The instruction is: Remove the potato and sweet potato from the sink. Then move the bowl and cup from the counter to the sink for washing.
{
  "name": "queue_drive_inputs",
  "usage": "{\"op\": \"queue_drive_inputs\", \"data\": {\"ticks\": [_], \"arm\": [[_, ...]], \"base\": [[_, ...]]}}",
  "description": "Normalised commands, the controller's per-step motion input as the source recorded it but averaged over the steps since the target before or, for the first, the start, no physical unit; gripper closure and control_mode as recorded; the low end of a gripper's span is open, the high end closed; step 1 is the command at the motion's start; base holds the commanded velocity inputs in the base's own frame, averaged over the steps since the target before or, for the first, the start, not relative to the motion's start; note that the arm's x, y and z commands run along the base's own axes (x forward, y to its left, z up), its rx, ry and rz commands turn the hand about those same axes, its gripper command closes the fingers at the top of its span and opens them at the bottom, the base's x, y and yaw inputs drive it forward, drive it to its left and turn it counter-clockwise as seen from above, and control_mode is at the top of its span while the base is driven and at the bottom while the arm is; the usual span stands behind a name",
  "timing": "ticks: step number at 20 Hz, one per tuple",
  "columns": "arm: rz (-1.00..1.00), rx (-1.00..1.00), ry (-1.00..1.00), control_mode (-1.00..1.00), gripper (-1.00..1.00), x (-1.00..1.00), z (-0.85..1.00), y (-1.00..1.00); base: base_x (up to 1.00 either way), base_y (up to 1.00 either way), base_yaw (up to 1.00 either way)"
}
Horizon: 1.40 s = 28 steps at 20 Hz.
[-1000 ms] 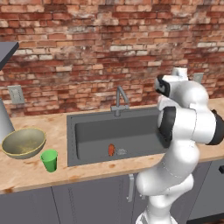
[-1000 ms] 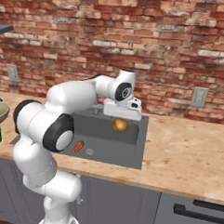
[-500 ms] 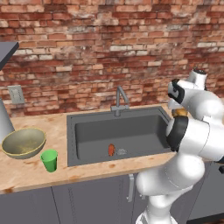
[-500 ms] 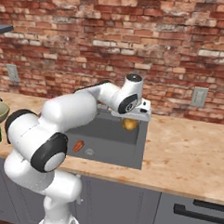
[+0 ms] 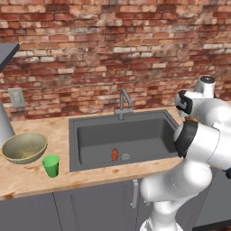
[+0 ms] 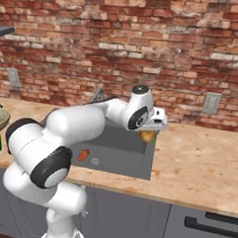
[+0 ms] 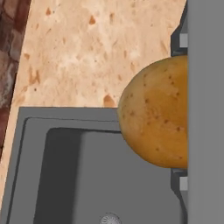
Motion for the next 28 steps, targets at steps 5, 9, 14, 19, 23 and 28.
{"op": "queue_drive_inputs", "data": {"ticks": [5, 9, 14, 19, 23, 28], "arm": [[0.00, -0.19, 0.11, -1.00, 1.00, 0.04, 0.00, -0.37], [0.00, -0.10, 0.02, -1.00, 1.00, 0.00, 0.00, -0.40], [0.00, -0.03, 0.02, -1.00, 1.00, 0.01, -0.01, -0.37], [0.04, 0.00, 0.00, -1.00, 1.00, 0.00, -0.01, -0.34], [0.09, 0.00, 0.00, -1.00, 1.00, 0.00, -0.02, -0.28], [0.08, 0.00, 0.00, -1.00, 1.00, 0.00, -0.07, -0.25]], "base": [[0.00, 0.00, 0.00], [0.00, 0.00, 0.00], [0.00, 0.00, 0.00], [0.00, 0.00, 0.00], [0.00, 0.00, 0.00], [0.00, 0.00, 0.00]]}}
